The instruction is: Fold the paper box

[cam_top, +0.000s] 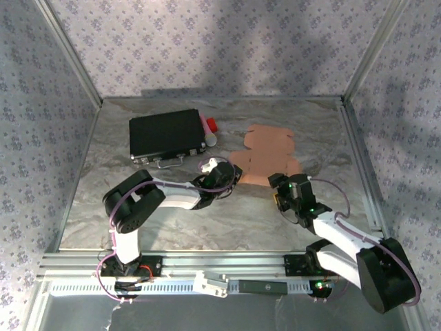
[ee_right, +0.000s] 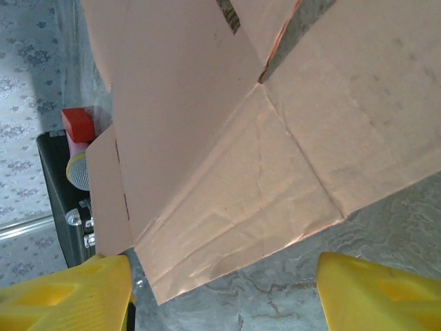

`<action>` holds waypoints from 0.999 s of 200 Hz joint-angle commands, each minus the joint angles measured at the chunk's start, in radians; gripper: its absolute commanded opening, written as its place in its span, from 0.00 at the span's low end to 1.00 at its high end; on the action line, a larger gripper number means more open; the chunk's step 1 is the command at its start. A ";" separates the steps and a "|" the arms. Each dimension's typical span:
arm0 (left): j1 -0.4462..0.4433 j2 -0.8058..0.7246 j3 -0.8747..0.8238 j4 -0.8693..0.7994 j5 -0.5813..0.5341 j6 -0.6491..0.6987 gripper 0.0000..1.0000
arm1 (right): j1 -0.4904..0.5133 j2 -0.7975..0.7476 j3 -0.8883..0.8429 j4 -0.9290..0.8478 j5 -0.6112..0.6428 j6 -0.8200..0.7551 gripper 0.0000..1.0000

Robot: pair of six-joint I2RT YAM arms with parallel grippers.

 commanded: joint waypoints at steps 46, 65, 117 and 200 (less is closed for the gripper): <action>-0.009 -0.030 0.008 0.028 0.024 0.007 0.00 | 0.045 0.026 0.015 0.129 0.106 0.033 0.68; -0.013 -0.036 0.012 0.022 0.021 0.016 0.00 | 0.052 0.063 0.007 0.169 0.109 0.062 0.65; -0.021 -0.050 0.008 0.019 0.018 0.016 0.00 | 0.056 0.092 0.032 0.170 0.147 0.065 0.52; -0.029 -0.106 -0.011 0.019 0.036 0.073 0.06 | 0.024 0.024 0.126 0.025 0.156 0.022 0.00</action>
